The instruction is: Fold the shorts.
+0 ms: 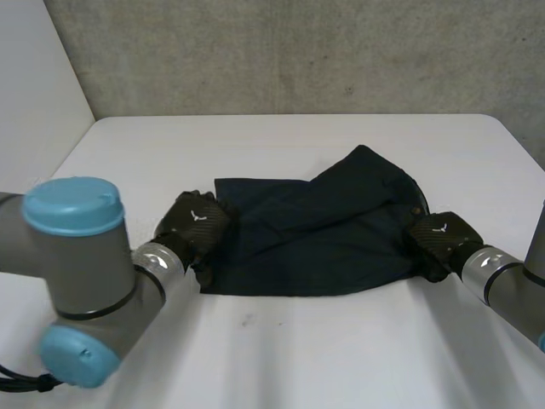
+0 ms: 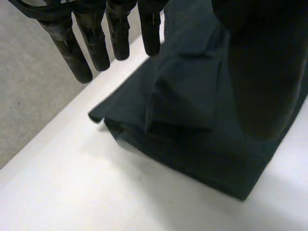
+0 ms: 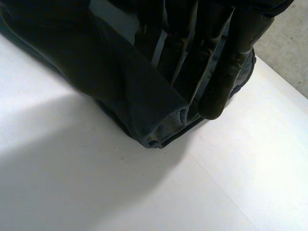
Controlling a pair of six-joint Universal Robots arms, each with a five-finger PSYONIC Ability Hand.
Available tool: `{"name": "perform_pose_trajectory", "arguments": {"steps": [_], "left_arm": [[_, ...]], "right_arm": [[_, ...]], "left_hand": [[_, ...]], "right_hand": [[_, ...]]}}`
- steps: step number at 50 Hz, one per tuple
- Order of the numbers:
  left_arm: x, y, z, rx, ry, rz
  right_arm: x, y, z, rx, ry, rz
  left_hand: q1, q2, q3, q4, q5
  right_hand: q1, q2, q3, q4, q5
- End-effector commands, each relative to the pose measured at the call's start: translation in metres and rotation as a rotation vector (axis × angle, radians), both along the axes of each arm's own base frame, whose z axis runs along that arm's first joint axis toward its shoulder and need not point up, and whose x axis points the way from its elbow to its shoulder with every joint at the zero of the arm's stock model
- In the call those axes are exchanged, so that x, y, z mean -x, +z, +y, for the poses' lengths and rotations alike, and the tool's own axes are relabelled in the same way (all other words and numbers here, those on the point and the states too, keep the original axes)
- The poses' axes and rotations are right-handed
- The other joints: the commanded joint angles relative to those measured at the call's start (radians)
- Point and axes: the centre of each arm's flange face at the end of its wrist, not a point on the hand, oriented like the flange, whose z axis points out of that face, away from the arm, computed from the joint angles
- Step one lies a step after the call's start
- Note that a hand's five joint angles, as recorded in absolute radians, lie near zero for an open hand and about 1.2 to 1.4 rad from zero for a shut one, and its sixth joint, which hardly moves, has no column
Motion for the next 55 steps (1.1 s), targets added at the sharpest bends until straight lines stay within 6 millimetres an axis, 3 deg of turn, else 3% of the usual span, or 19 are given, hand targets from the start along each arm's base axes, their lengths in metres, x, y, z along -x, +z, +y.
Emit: {"name": "perform_pose_trajectory", "arguments": {"steps": [1, 6, 11, 30, 42, 50, 55], "left_arm": [[0.002, 0.006, 0.028, -0.096, -0.120, 0.100], [0.000, -0.005, 0.033, -0.151, -0.130, 0.076], [-0.001, -0.028, 0.022, -0.202, -0.110, 0.040], [-0.001, -0.054, -0.022, -0.164, -0.046, -0.045], [0.001, -0.055, -0.029, -0.142, -0.038, -0.053], [0.002, -0.056, -0.030, -0.141, -0.039, -0.052], [0.003, -0.053, -0.030, -0.131, -0.040, -0.049]], "right_arm": [[0.000, -0.001, 0.001, -0.003, 0.001, 0.000], [0.000, -0.001, 0.001, -0.003, 0.001, 0.000], [0.000, -0.001, 0.001, -0.006, 0.001, 0.001], [0.000, -0.003, 0.004, -0.013, 0.003, 0.000], [0.001, -0.004, 0.005, -0.018, 0.002, 0.001], [0.001, -0.004, 0.005, -0.019, 0.002, 0.001], [0.001, -0.004, 0.005, -0.019, 0.001, 0.002]], "left_hand": [[0.263, 0.260, 0.252, 0.262, 0.265], [0.275, 0.272, 0.264, 0.274, 0.277], [0.272, 0.270, 0.261, 0.271, 0.274], [0.302, 0.299, 0.291, 0.301, 0.304], [0.554, 0.551, 0.543, 0.553, 0.556], [1.020, 1.017, 1.009, 1.019, 1.022], [1.115, 1.112, 1.104, 1.114, 1.117]], "right_hand": [[0.489, 0.222, 0.226, 0.209, 0.247], [0.489, 0.222, 0.226, 0.209, 0.247], [0.489, 0.222, 0.226, 0.209, 0.247], [0.489, 0.222, 0.226, 0.209, 0.247], [0.489, 0.222, 0.226, 0.209, 0.247], [0.489, 0.222, 0.226, 0.209, 0.247], [0.489, 0.222, 0.226, 0.209, 0.247]]}}
